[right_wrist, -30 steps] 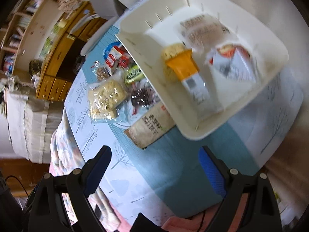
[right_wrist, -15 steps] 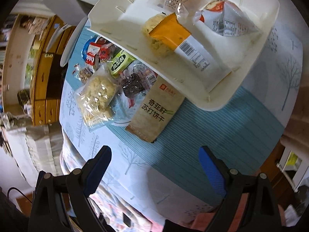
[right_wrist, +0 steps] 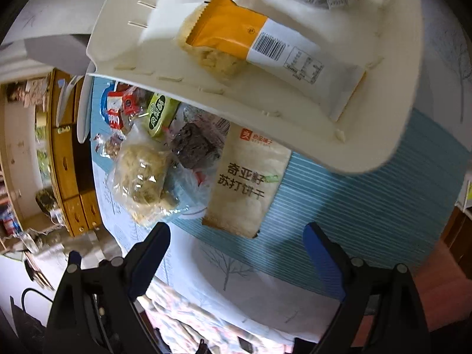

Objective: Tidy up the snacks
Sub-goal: 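Grasp the white tray rim with the right gripper and lift it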

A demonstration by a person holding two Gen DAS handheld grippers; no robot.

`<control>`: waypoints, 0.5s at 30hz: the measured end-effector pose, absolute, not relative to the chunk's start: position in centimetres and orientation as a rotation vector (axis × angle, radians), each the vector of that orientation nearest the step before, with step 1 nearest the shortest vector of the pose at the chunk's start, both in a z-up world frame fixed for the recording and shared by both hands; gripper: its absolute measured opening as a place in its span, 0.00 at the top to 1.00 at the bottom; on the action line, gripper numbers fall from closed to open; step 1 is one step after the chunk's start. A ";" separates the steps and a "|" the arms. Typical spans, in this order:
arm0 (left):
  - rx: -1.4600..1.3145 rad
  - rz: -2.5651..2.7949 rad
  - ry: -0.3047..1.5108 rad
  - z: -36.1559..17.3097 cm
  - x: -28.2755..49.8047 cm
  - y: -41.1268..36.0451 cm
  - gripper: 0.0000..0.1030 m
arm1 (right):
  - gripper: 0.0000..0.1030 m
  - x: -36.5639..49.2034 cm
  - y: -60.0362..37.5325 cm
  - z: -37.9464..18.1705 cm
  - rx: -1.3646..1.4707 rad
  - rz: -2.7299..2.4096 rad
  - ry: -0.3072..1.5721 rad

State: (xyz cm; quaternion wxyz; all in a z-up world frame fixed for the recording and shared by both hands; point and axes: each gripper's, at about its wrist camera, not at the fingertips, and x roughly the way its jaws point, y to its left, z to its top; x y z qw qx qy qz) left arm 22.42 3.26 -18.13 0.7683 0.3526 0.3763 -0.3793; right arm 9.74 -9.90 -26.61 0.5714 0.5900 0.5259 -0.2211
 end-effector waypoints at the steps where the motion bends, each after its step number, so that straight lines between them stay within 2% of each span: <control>1: 0.785 -0.843 0.812 -18.5 22.6 2.9 0.22 | 0.10 9.9 -9.9 -26.9 1.399 -0.516 1.226; 15: 1.054 -0.979 0.792 -25.9 23.9 -3.1 0.22 | 0.10 10.8 -10.9 -29.3 1.478 -0.650 1.248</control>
